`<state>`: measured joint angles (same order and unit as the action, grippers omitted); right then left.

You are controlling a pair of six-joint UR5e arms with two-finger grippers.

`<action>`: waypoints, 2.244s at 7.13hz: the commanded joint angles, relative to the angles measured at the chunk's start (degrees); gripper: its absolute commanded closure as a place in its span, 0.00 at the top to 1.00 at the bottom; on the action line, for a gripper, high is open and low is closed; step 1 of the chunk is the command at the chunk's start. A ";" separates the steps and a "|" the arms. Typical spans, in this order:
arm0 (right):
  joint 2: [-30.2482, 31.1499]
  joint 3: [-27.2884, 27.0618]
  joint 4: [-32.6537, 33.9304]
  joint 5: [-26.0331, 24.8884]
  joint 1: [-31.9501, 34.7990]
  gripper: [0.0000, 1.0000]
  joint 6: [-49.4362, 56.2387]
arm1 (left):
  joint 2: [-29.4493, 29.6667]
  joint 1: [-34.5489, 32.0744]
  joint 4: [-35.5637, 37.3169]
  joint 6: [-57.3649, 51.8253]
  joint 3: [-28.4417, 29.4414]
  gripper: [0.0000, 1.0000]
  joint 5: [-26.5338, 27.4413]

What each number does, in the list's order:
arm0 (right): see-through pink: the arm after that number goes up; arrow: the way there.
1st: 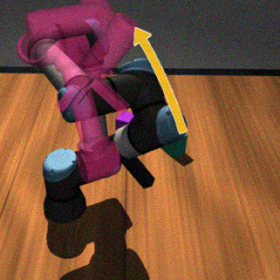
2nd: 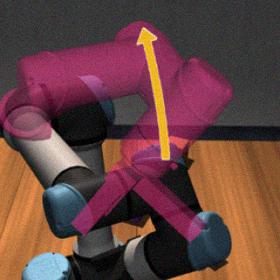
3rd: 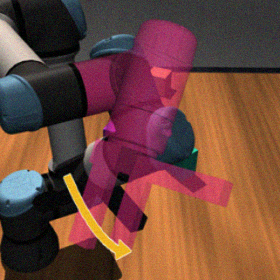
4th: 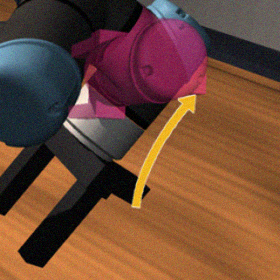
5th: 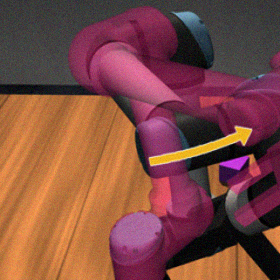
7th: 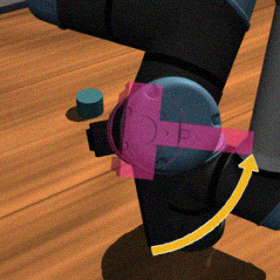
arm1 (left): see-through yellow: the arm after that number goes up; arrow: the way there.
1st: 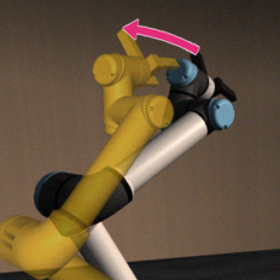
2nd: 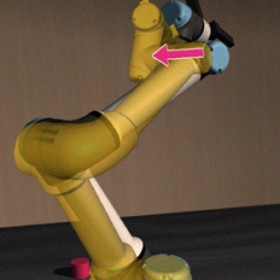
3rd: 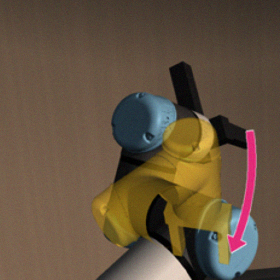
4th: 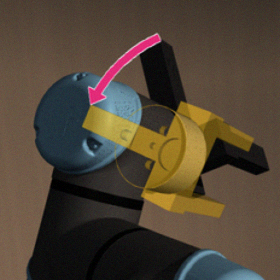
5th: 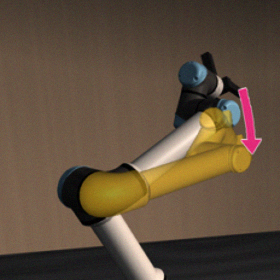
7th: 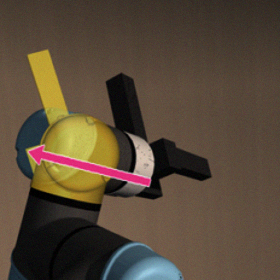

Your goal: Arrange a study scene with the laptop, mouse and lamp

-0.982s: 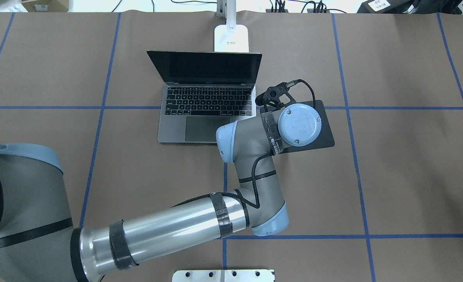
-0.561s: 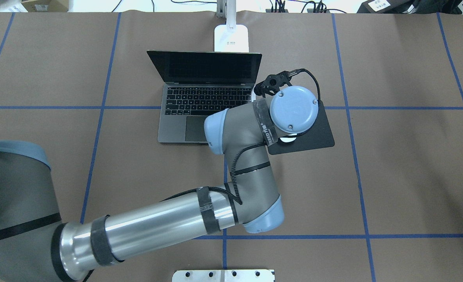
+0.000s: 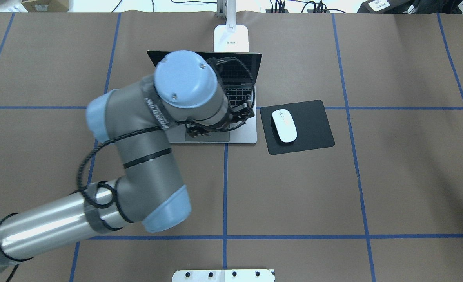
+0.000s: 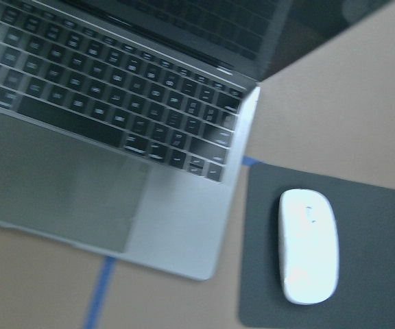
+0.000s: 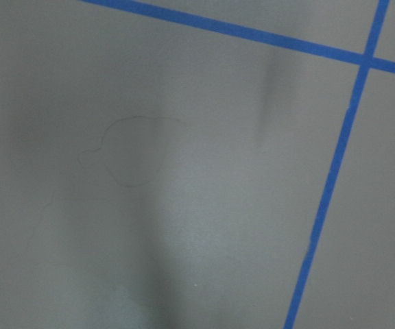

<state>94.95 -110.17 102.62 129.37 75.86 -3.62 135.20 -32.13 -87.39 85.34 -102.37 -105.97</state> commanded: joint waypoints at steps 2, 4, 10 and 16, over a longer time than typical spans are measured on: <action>-0.03 1.97 -0.14 -4.12 4.20 1.00 -0.42 | -13.97 -7.83 7.92 -12.27 -14.41 0.99 -9.50; -0.90 1.80 -0.58 -3.69 5.78 1.00 -4.95 | -24.41 -13.62 9.52 -24.98 -18.90 0.99 -11.97; -2.40 2.85 -0.67 -3.69 6.14 1.00 -4.73 | -36.33 -37.97 8.56 -63.75 -8.49 0.99 -20.95; -3.46 6.27 -1.02 -3.43 6.06 1.00 -4.73 | -40.88 -57.84 -1.87 -98.48 14.88 0.99 -23.14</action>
<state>91.55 -105.30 101.63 125.84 81.92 -8.35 96.03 -86.93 -85.09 -7.91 -92.22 -128.96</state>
